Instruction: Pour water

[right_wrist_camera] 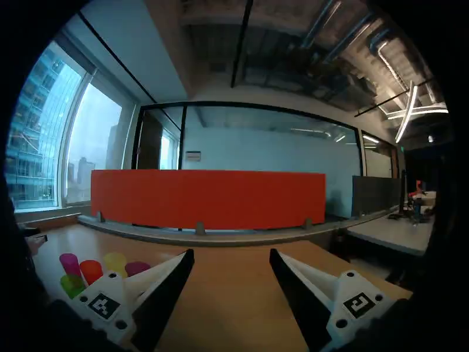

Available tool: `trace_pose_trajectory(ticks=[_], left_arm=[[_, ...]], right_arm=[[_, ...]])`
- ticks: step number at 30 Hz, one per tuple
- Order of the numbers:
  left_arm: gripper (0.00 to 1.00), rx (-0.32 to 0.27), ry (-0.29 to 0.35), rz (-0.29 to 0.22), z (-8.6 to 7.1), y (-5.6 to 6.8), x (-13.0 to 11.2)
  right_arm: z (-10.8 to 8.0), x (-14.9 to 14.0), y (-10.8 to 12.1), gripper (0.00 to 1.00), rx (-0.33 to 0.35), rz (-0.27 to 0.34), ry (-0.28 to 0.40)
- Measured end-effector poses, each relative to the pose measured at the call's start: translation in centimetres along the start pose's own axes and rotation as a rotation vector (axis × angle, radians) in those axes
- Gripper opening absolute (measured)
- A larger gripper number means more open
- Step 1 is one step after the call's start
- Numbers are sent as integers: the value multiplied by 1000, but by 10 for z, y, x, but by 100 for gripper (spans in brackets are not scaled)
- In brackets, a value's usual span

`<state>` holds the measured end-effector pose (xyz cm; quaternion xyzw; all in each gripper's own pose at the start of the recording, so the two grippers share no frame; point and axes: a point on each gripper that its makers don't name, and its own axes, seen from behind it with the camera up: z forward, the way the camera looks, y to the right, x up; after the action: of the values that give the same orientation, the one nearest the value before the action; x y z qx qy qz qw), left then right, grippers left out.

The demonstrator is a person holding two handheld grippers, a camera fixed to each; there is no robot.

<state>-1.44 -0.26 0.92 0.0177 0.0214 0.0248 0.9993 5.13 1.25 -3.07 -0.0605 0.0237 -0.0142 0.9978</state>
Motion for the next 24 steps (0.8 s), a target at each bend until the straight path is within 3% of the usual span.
trace_pose_trajectory(ticks=[17,24], left_arm=[[99,0,-2,1,0,0,-1],[99,0,-2,1,-1,1,-1]], right_arm=[[2,1,8,100,26,-13,24],[10,-6,-2,100,54,-32,42]])
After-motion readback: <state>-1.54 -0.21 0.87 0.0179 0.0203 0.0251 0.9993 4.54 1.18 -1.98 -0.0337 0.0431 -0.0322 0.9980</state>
